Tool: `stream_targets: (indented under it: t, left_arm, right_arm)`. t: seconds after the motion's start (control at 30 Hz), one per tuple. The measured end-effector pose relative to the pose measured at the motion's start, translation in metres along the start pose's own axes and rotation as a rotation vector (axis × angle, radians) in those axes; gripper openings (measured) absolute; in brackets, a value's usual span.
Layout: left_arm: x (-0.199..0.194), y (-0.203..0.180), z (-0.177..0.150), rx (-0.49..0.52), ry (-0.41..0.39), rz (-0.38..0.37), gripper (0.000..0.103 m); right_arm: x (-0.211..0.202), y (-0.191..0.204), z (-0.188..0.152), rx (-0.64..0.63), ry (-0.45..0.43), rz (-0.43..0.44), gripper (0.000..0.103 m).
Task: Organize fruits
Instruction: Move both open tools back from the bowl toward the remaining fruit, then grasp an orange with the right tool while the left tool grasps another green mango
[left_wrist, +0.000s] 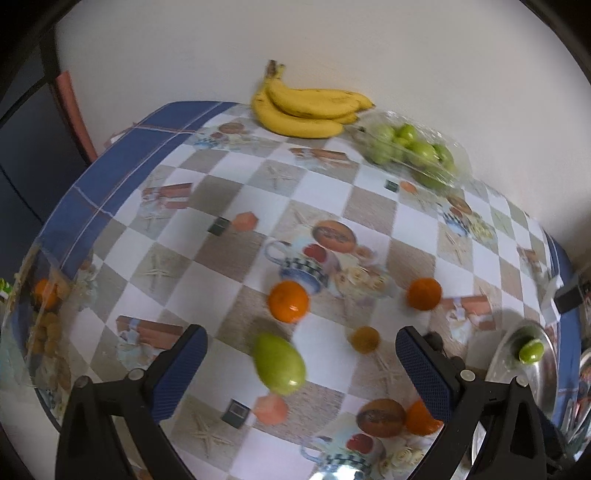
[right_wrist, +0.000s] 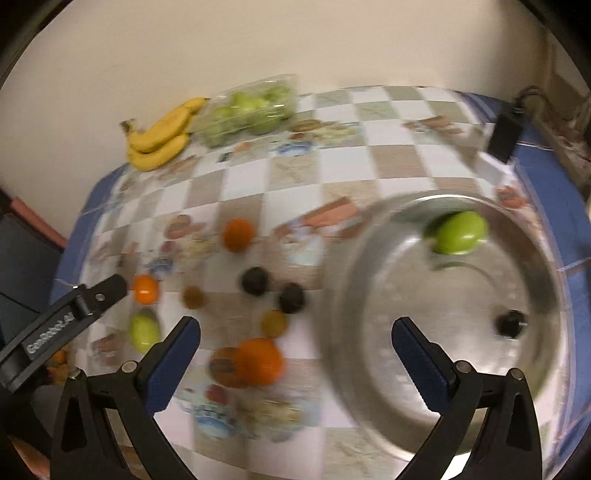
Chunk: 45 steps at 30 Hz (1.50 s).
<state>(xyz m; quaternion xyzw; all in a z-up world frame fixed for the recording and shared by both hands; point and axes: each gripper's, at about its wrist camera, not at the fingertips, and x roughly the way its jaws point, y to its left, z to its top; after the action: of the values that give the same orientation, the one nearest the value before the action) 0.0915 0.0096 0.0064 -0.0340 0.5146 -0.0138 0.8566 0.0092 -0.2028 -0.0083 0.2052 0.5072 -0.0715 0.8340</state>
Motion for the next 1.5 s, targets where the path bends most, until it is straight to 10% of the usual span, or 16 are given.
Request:
stream_targets:
  t: [0.8,1.23,1.5]
  left_arm:
    - [0.057,0.029,-0.001,0.004,0.152,-0.025,0.103]
    - [0.067,0.032,-0.011,-0.053,0.239,-0.11,0.073]
    - [0.07,0.035,-0.015,-0.075,0.261,-0.116,0.066]
  right_arm:
    - [0.045,0.035,-0.022,-0.118,0.137,0.015,0.102]
    - [0.057,0.034,-0.028,-0.128,0.173,-0.008,0.062]
    - [0.059,0.034,-0.029,-0.124,0.185,-0.005,0.057]
